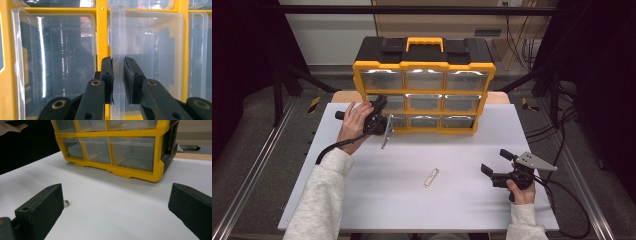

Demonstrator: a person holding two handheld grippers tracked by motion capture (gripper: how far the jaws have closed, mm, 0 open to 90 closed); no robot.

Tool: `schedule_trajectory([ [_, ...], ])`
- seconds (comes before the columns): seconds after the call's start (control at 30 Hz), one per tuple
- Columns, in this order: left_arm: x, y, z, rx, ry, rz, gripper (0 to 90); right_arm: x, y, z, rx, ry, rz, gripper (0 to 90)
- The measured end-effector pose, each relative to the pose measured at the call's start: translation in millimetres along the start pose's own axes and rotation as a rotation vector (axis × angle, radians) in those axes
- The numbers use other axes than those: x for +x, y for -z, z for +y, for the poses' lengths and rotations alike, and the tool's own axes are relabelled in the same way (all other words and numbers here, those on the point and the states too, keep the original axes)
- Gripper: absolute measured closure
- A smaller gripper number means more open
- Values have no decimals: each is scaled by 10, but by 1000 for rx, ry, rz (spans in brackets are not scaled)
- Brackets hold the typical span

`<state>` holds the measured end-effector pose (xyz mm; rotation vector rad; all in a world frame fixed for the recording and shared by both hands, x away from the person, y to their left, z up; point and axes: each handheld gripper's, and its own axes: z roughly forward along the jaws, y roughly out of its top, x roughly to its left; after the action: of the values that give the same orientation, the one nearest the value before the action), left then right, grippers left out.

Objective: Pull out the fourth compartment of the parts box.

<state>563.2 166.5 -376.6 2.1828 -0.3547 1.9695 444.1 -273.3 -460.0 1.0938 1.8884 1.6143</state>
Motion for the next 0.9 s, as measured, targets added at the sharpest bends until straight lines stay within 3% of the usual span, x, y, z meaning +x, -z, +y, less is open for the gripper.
schedule_trajectory([
  [0.9, -43, 147, 47, 6, 15, 10, 776, 4, -7, -3, 2, 1, -1, 4],
])
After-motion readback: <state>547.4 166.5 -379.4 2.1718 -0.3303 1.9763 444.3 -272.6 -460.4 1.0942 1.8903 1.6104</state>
